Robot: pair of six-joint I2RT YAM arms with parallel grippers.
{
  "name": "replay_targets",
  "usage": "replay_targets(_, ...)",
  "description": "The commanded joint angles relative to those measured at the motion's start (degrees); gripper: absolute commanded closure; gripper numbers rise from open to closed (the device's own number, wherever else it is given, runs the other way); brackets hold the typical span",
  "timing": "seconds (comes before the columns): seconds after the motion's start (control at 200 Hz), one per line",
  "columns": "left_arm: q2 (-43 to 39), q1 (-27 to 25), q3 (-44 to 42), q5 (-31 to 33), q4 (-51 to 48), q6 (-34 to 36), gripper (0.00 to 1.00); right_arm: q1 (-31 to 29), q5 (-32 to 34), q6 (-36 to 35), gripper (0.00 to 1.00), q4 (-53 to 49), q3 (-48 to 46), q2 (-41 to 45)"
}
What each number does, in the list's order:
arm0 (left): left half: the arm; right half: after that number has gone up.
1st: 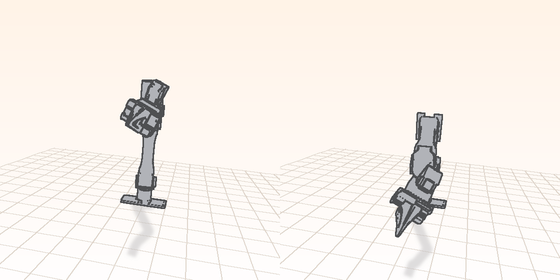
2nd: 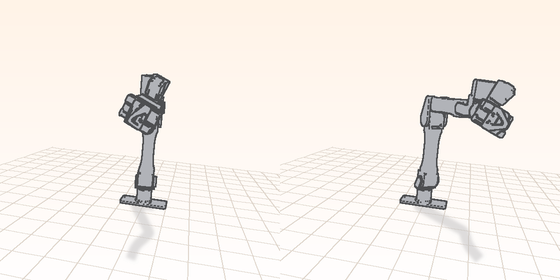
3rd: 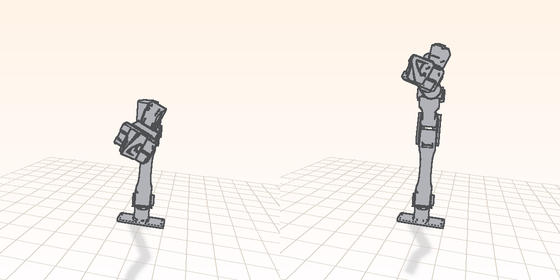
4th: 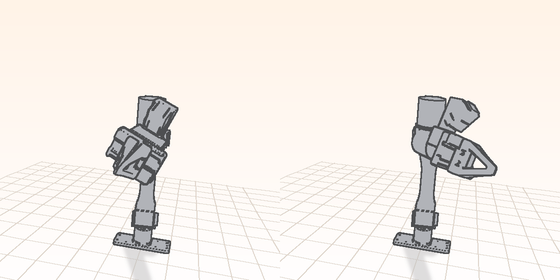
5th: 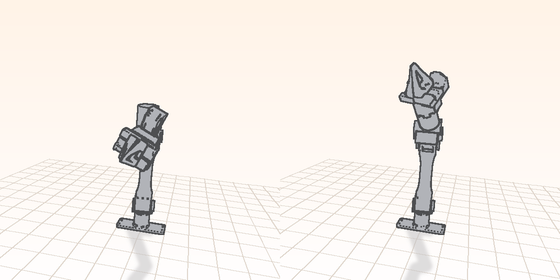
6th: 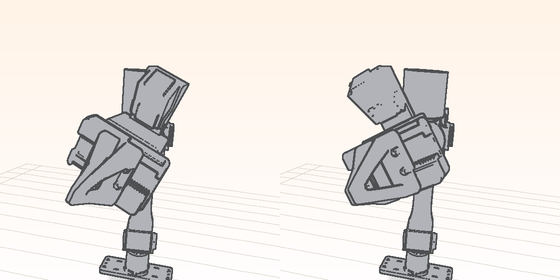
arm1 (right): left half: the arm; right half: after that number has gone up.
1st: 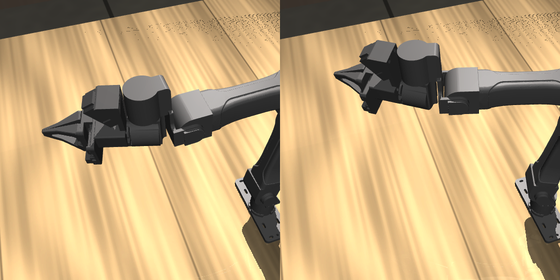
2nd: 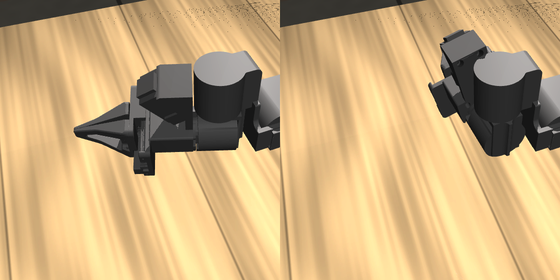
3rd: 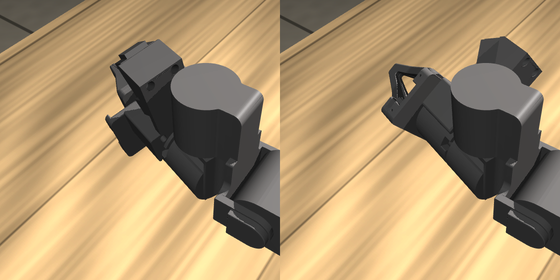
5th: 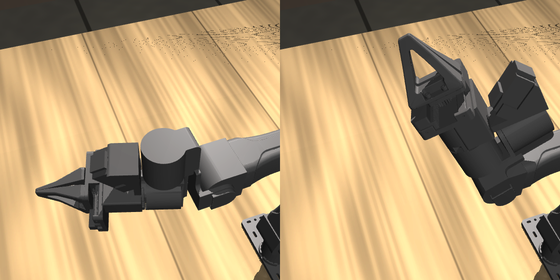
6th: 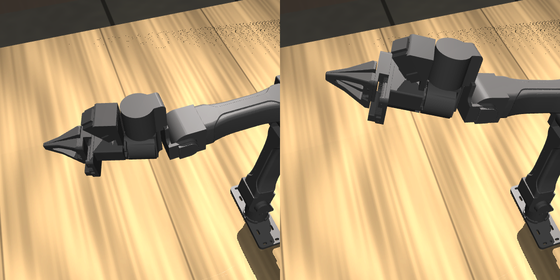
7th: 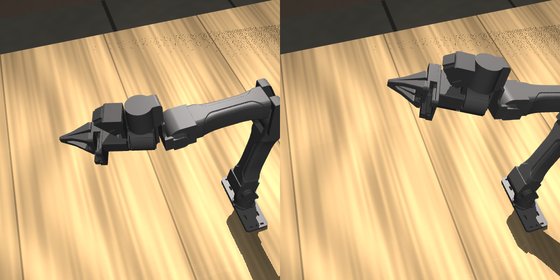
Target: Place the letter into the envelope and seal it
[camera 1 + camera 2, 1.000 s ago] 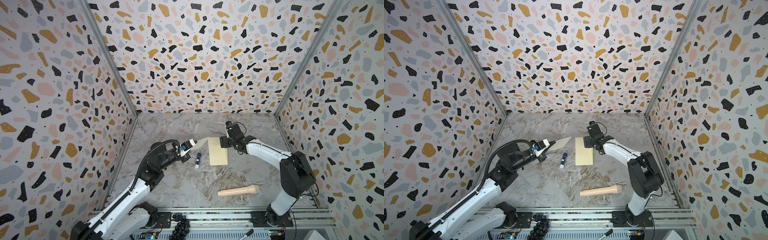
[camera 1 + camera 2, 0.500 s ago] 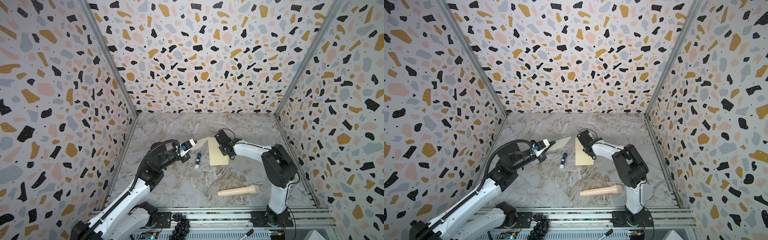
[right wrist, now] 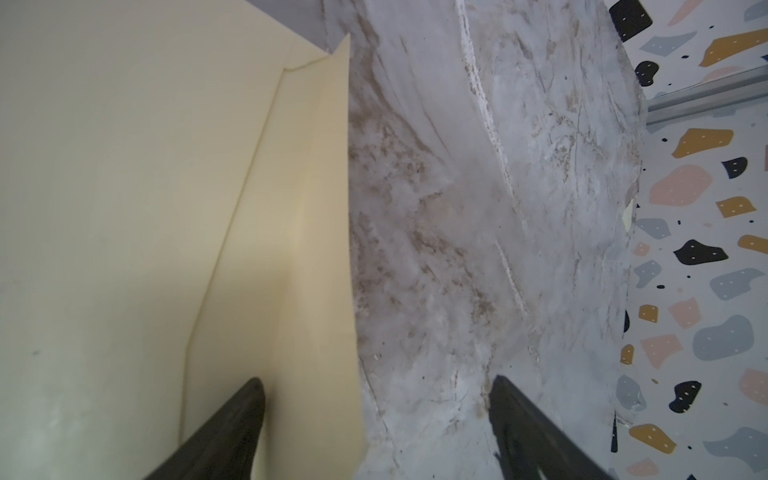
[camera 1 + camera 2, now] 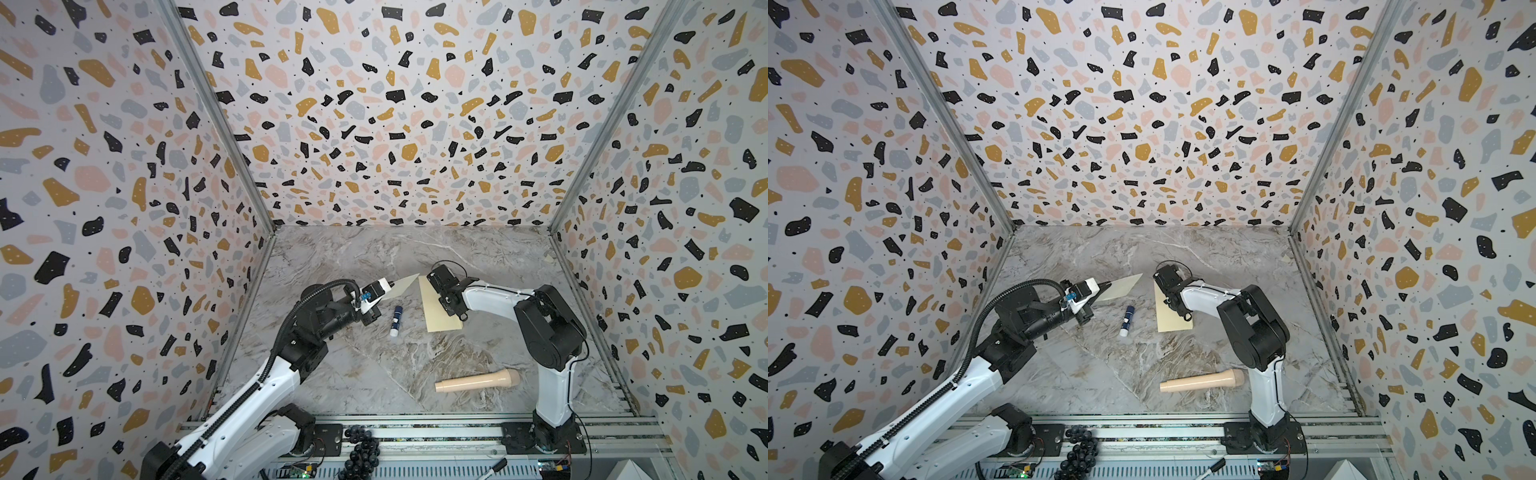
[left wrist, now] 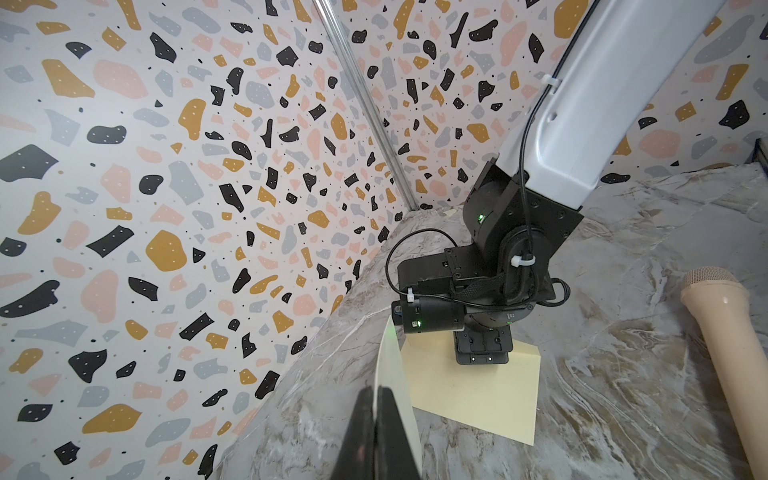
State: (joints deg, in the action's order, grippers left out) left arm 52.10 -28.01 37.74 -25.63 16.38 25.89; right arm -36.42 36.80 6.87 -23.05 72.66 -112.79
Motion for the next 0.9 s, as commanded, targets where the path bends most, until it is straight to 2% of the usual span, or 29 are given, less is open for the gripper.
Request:
replay_targets(0.0, -0.4, 0.2, -0.8, -0.7, 2.8, -0.2, 1.00, 0.5, -1.9, 1.2, 0.14, -2.5, 1.5, 0.0)
replay_targets(0.25, -0.4, 0.2, -0.8, -0.8, 2.9, -0.3, 1.00, 1.7, -10.0, 2.5, 0.14, -1.2, 1.7, 4.2)
replay_targets(0.35, -0.4, 0.2, -0.9, -0.7, 2.9, -0.2, 1.00, 1.9, -11.2, 2.7, 0.14, -1.0, 2.6, 6.9)
replay_targets(0.541, -0.4, 0.2, -0.9, -0.7, 2.9, -0.2, 1.00, 1.9, -7.8, 1.6, 0.14, -2.4, 4.6, 8.4)
replay_targets(0.896, -0.1, 0.2, -0.8, -0.9, 3.0, -0.3, 1.00, 1.9, -1.4, -0.5, 0.14, -4.7, 5.4, 4.7)
